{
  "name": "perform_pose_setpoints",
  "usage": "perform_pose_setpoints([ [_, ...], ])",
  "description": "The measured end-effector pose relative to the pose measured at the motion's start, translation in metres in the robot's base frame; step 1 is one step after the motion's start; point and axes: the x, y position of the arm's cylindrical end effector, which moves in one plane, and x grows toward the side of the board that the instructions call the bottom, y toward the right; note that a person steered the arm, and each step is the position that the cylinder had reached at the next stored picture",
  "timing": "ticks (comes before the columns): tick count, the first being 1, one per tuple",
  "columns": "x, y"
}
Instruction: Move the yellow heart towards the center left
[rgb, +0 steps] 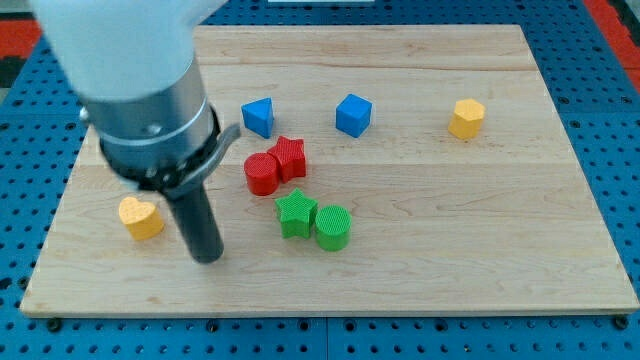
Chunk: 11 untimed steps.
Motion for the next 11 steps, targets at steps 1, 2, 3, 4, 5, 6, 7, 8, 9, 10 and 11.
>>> perform_pose_setpoints([
  [1, -0.042, -0.07],
  [2, -0.086, -0.099],
  [3, -0.102, -0.108],
  [4, -0.09, -0.127],
  [5, -0.105, -0.161],
  [6, -0.122, -0.129],
  [7, -0.134, -0.106],
  [8, -0.138, -0.074],
  [9, -0.154, -0.056],
  [10, -0.16, -0.045],
  [11, -0.147, 0.004],
])
